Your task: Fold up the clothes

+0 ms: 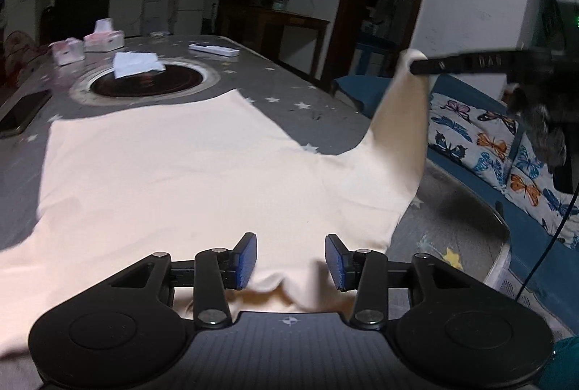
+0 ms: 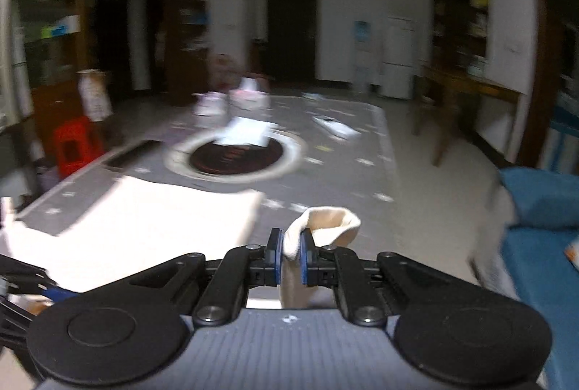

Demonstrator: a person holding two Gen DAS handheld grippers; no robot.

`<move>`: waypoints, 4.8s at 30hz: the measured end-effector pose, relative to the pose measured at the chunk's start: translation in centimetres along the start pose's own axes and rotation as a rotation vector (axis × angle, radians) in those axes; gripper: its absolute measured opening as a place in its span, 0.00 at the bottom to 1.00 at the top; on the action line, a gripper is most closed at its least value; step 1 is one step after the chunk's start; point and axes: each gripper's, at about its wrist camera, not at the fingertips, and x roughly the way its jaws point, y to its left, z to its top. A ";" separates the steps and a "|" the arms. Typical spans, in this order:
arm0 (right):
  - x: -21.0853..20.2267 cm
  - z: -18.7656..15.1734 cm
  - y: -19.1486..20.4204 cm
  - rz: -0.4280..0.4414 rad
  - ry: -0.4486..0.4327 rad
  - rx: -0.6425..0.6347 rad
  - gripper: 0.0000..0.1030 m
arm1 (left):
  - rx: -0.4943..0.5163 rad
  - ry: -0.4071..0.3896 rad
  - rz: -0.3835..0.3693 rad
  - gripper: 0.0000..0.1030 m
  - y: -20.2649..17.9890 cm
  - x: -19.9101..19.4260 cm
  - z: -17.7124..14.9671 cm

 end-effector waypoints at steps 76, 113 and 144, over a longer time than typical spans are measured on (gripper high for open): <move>4.3 -7.8 10.4 0.107 0.074 -0.187 0.75 | 0.062 -0.258 0.054 0.05 -1.0 -4.9 14.5; 3.4 -9.8 7.3 -0.012 0.086 -0.195 0.75 | 0.395 0.089 0.269 0.30 0.7 7.3 3.9; 2.7 -10.2 8.1 -0.116 0.065 -0.289 0.79 | 0.400 -0.227 0.312 0.05 -1.8 -3.6 8.1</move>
